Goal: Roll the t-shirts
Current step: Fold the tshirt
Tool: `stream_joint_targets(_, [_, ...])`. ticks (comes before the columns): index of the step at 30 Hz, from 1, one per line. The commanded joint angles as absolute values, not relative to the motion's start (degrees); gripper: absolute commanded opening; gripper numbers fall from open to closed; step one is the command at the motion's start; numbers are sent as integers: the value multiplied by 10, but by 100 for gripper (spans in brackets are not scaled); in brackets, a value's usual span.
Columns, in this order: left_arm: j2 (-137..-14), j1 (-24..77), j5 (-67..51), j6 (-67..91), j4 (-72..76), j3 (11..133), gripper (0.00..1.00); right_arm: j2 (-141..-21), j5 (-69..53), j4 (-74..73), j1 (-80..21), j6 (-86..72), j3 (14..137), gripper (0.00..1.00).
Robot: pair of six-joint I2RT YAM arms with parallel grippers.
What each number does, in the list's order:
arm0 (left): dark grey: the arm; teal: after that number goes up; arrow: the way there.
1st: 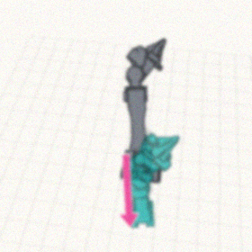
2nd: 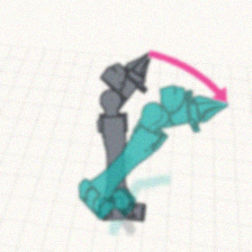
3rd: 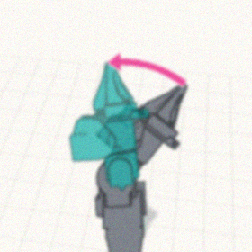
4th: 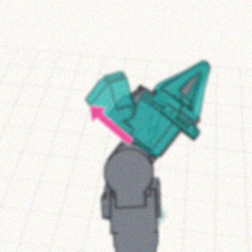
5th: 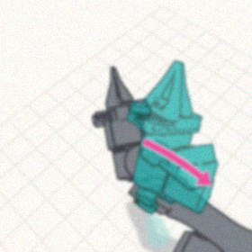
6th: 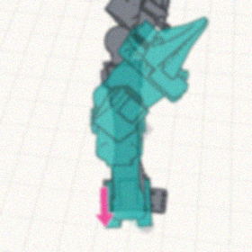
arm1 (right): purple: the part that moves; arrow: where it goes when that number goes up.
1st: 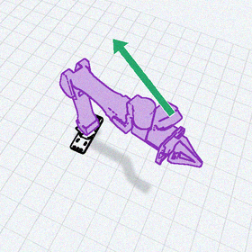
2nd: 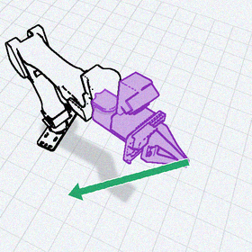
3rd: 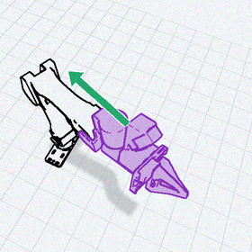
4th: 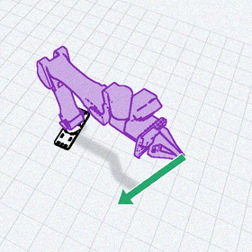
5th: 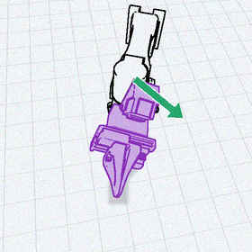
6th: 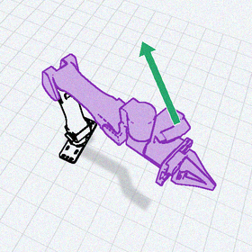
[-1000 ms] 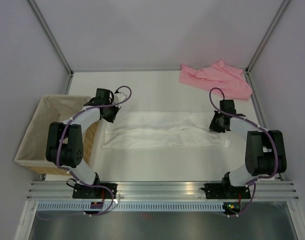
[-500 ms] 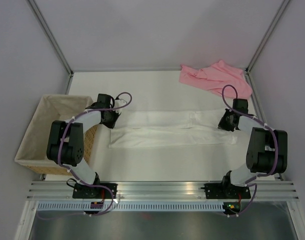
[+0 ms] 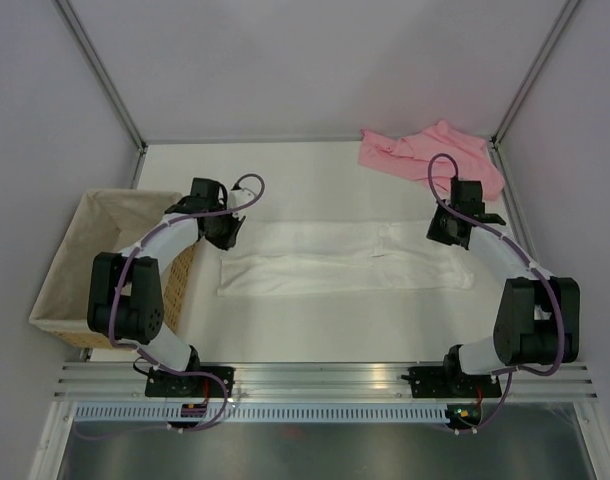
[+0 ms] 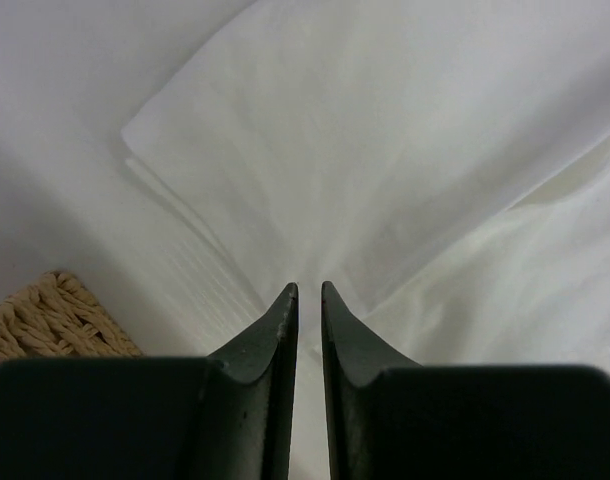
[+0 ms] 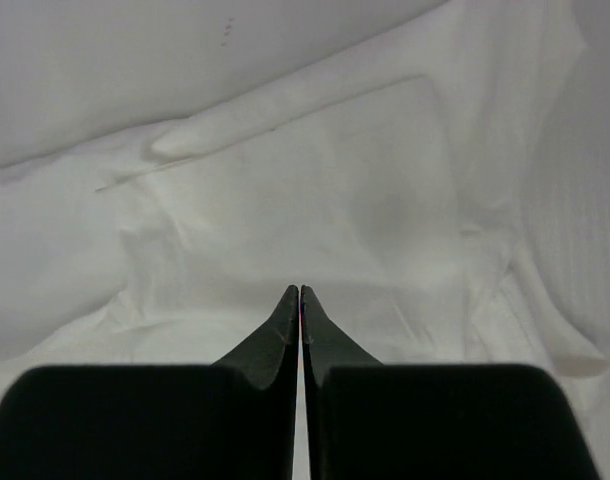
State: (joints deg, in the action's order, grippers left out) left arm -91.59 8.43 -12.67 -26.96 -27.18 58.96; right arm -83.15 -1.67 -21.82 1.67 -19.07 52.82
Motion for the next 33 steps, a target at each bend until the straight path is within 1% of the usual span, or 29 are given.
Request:
stream_joint_targets(1, [-918, 93, -151, -255, -288, 573, 20, -822, -31, -215, -41, -200, 533, 5])
stream_joint_targets(3, [-921, 98, -140, -256, -288, 564, 20, -827, -58, -196, -83, -194, 539, 4])
stream_joint_targets(6, [-934, 98, -114, -261, -285, 552, 19, -843, -90, -164, -118, -194, 538, 3])
stream_joint_targets(9, [-952, 97, -98, -261, -275, 541, 19, -873, -82, -155, -138, -195, 536, 2])
stream_joint_targets(13, [-969, 98, -83, -262, -258, 529, 18, -926, -46, -132, -134, -199, 503, 1])
stream_joint_targets(17, [-970, 97, -73, -270, -251, 522, 18, -965, -58, -128, -87, -207, 485, 0])
stream_joint_targets(20, [-963, 97, -83, -277, -250, 516, 18, -949, -67, -125, -85, -194, 480, 0])
stream_joint_targets(25, [-934, 97, -131, -273, -277, 535, 18, -900, -76, -171, -85, -164, 527, 3])
stream_joint_targets(30, [-897, 97, -181, -266, -323, 590, 19, -808, -25, -232, -82, -189, 548, 4])
stream_joint_targets(33, [-903, 97, -164, -267, -334, 625, 20, -756, 10, -252, -61, -239, 515, 2])
